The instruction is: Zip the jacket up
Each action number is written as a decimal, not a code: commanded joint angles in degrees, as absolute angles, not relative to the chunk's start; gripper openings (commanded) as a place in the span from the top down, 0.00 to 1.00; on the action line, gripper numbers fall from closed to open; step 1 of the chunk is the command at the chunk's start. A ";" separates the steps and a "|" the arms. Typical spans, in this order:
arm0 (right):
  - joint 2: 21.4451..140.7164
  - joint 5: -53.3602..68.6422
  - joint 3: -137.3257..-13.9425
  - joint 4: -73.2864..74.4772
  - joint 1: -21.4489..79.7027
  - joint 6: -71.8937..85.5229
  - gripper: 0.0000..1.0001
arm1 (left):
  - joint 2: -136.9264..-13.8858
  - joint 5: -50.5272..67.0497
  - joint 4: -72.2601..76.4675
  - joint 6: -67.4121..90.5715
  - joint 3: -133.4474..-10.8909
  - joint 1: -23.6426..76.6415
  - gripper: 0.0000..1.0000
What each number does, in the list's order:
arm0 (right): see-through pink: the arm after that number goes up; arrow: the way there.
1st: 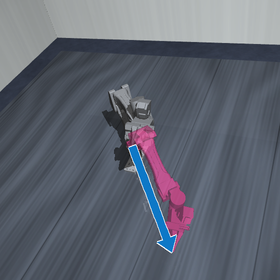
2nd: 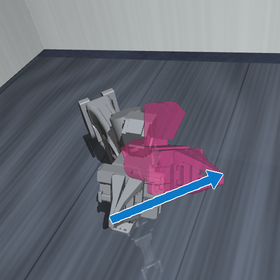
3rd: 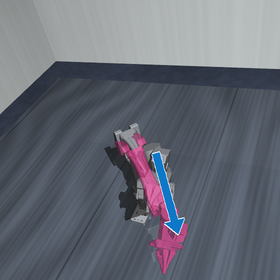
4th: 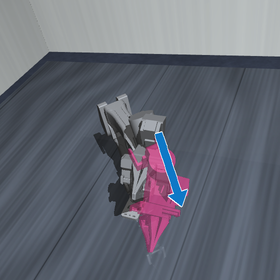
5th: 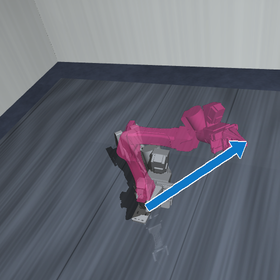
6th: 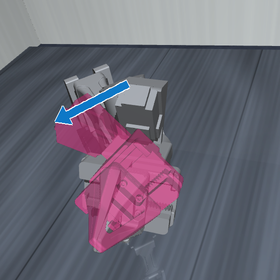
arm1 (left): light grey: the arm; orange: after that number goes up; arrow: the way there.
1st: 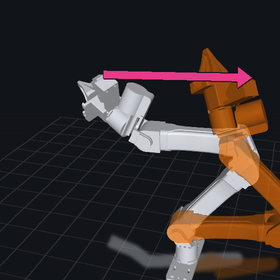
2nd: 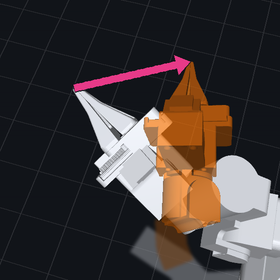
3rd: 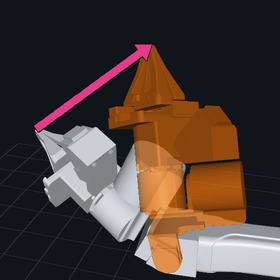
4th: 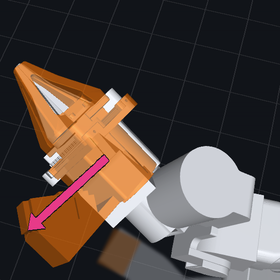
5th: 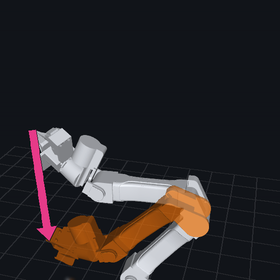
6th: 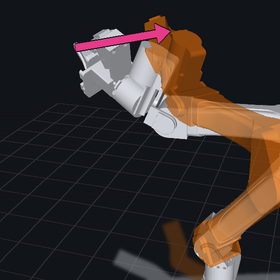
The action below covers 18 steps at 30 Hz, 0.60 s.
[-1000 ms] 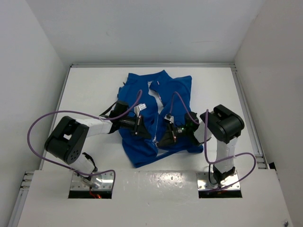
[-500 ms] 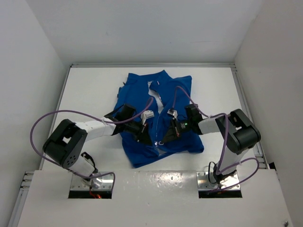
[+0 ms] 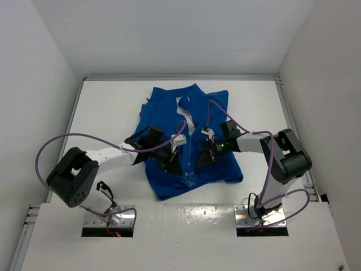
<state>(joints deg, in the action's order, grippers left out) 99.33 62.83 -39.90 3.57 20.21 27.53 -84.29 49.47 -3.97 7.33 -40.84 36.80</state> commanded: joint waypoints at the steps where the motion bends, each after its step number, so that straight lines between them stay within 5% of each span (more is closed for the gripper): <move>1: 97.64 57.84 -42.97 4.05 17.76 23.73 1.00 | -82.35 52.64 -8.35 5.71 -38.67 38.49 1.00; 11: 100.01 64.99 -47.99 3.43 16.87 25.04 1.00 | -81.74 52.04 -7.74 5.19 -37.62 39.02 1.00; 16: 94.50 68.81 -38.95 0.44 19.15 26.72 0.70 | -82.44 53.70 -4.23 9.83 -37.62 36.83 1.00; 18: 92.56 70.22 -36.39 0.61 21.00 26.81 0.69 | -83.06 55.89 -2.11 11.33 -37.09 35.08 1.00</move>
<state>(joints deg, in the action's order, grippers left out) 96.44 65.17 -39.18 1.56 18.48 26.61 -83.64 51.29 -5.48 8.56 -37.95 36.95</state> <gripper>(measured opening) 0.308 0.064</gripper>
